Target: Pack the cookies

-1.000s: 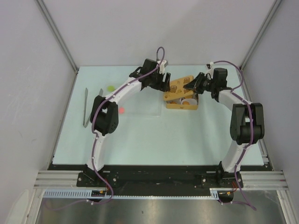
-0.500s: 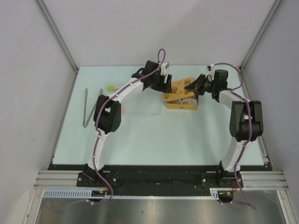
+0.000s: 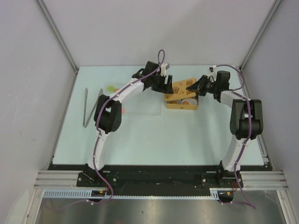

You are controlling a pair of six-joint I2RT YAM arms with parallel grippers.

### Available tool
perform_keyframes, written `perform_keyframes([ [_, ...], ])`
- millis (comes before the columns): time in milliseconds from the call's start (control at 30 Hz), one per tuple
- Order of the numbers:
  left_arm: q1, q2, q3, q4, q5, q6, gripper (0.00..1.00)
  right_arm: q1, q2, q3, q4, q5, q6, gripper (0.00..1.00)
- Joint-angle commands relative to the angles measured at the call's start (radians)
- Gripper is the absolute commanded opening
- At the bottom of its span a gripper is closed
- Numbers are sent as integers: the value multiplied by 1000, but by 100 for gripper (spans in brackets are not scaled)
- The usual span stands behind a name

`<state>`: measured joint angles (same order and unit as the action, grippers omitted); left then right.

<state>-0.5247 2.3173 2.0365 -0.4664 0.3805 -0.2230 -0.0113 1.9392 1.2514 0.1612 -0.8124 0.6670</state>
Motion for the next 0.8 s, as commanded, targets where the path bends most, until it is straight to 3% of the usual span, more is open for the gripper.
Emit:
perform_keyframes([
  [0, 6, -2, 16, 17, 15, -21, 82, -22, 27, 3, 38, -18, -9, 1],
  [767, 3, 17, -33, 23, 17, -26, 83, -42, 92, 20, 60, -87, 8, 1],
])
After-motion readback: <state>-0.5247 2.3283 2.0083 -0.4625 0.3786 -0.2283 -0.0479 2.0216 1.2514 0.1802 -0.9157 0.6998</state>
